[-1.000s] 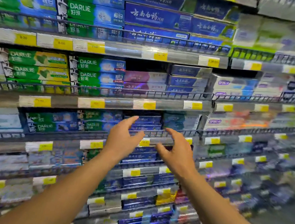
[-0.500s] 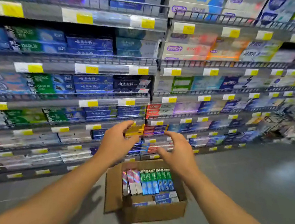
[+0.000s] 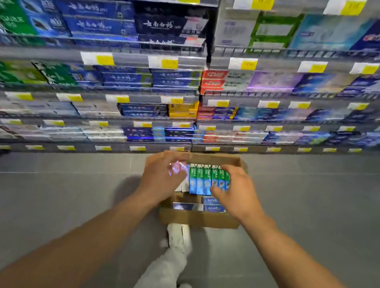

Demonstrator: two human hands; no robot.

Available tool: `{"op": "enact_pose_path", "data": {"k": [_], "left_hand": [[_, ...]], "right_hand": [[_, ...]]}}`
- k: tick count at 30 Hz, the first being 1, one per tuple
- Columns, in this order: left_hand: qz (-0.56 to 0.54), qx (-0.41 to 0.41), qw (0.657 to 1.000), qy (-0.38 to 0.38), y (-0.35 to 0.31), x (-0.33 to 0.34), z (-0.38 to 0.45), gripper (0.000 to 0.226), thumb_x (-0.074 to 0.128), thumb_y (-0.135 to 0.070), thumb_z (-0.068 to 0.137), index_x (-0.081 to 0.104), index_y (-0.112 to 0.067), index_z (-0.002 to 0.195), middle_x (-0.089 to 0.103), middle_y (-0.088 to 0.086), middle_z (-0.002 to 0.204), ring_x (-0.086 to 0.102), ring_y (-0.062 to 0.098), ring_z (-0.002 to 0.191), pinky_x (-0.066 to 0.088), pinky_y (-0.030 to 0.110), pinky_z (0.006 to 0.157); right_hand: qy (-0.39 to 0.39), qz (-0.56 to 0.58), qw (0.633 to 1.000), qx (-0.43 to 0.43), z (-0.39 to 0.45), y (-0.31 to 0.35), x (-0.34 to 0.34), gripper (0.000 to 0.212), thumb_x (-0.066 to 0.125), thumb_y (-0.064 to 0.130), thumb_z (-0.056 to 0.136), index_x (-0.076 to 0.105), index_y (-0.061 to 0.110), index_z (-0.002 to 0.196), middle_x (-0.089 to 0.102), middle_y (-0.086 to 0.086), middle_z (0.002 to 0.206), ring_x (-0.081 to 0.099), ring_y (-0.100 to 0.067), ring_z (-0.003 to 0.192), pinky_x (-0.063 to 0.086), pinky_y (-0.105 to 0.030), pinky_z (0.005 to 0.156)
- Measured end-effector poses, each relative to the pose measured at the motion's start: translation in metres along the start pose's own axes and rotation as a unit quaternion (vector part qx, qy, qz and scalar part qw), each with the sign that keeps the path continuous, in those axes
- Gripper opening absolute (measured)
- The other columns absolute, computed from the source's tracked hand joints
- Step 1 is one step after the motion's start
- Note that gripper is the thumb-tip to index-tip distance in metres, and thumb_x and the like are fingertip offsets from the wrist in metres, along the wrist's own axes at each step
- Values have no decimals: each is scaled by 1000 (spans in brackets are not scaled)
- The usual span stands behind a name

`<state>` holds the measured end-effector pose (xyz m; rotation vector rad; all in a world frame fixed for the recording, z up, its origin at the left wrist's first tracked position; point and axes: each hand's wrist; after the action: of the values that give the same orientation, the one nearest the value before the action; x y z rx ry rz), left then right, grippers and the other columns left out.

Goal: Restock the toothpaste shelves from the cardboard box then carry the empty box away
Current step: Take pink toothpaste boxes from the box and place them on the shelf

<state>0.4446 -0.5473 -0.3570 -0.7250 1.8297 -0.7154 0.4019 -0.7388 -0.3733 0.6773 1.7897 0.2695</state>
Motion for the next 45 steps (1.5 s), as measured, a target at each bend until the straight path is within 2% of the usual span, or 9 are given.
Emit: {"op": "enact_pose_path", "data": {"k": [3, 8, 13, 18, 23, 31, 35, 41, 45], "left_hand": [[18, -45, 999, 11, 19, 20, 30, 23, 64, -27, 87, 63, -39, 106, 67, -12, 104, 62, 10, 98, 47, 23, 83], [31, -133, 990, 32, 58, 64, 78, 42, 67, -27, 88, 59, -19, 129, 65, 4, 125, 60, 20, 112, 39, 21, 87], [15, -184, 982, 29, 118, 125, 129, 47, 68, -21, 86, 57, -19, 132, 65, 1, 122, 60, 11, 98, 33, 11, 78], [-18, -240, 970, 11, 192, 200, 178, 45, 67, -26, 86, 56, -21, 130, 63, -5, 112, 62, 14, 104, 50, 32, 95], [31, -233, 972, -15, 282, 278, 229, 44, 65, -25, 87, 58, -23, 130, 66, -6, 111, 55, 2, 92, 32, -5, 68], [77, -195, 978, -18, 425, 372, 294, 39, 67, -27, 88, 60, -17, 125, 69, 2, 115, 62, 16, 105, 34, 9, 78], [40, -217, 975, -32, 471, 402, 320, 46, 73, -24, 82, 57, -17, 125, 66, 2, 116, 62, 17, 106, 43, 20, 79], [23, -220, 975, -31, 508, 439, 347, 62, 86, -21, 66, 52, -15, 118, 65, 1, 112, 63, 15, 101, 49, 24, 73], [40, -242, 967, -73, 515, 433, 347, 42, 75, -11, 76, 61, -12, 115, 67, 2, 100, 64, 17, 93, 46, 11, 69]], "right_hand": [[27, -11, 1000, 4, 37, -22, 16, 63, 75, 27, 76, 54, 9, 133, 58, -14, 129, 53, -29, 119, 43, -39, 105], [72, -5, 997, 33, 95, -59, 48, 58, 74, 26, 77, 56, 5, 129, 59, -18, 124, 54, -34, 116, 43, -37, 100], [117, 5, 992, 41, 152, -105, 101, 58, 70, 25, 81, 53, 10, 134, 56, -14, 130, 52, -29, 121, 42, -36, 101], [162, 3, 986, 32, 213, -165, 184, 61, 67, 29, 86, 44, 19, 142, 49, -3, 141, 45, -22, 130, 39, -34, 104], [197, 12, 980, 11, 272, -233, 294, 58, 65, 29, 87, 44, 22, 141, 45, -2, 140, 45, -22, 125, 37, -29, 89], [222, 30, 975, -12, 343, -312, 459, 59, 71, 27, 85, 48, 11, 137, 48, -12, 137, 48, -28, 124, 38, -34, 102], [217, 39, 975, -20, 364, -329, 512, 58, 73, 25, 83, 49, 12, 133, 52, -14, 127, 52, -30, 116, 42, -33, 93], [186, 40, 981, -33, 371, -344, 546, 58, 72, 23, 84, 47, 12, 135, 52, -13, 127, 52, -27, 115, 46, -36, 92], [186, 46, 981, -40, 369, -344, 550, 58, 72, 21, 82, 46, 12, 134, 49, -10, 127, 52, -24, 113, 47, -33, 89]]}}
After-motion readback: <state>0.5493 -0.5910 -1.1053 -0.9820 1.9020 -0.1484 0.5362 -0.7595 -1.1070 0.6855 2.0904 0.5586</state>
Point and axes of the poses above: each hand's wrist, its own z-axis towards the middle knuckle, its own x-axis out of the palm, y = z × x
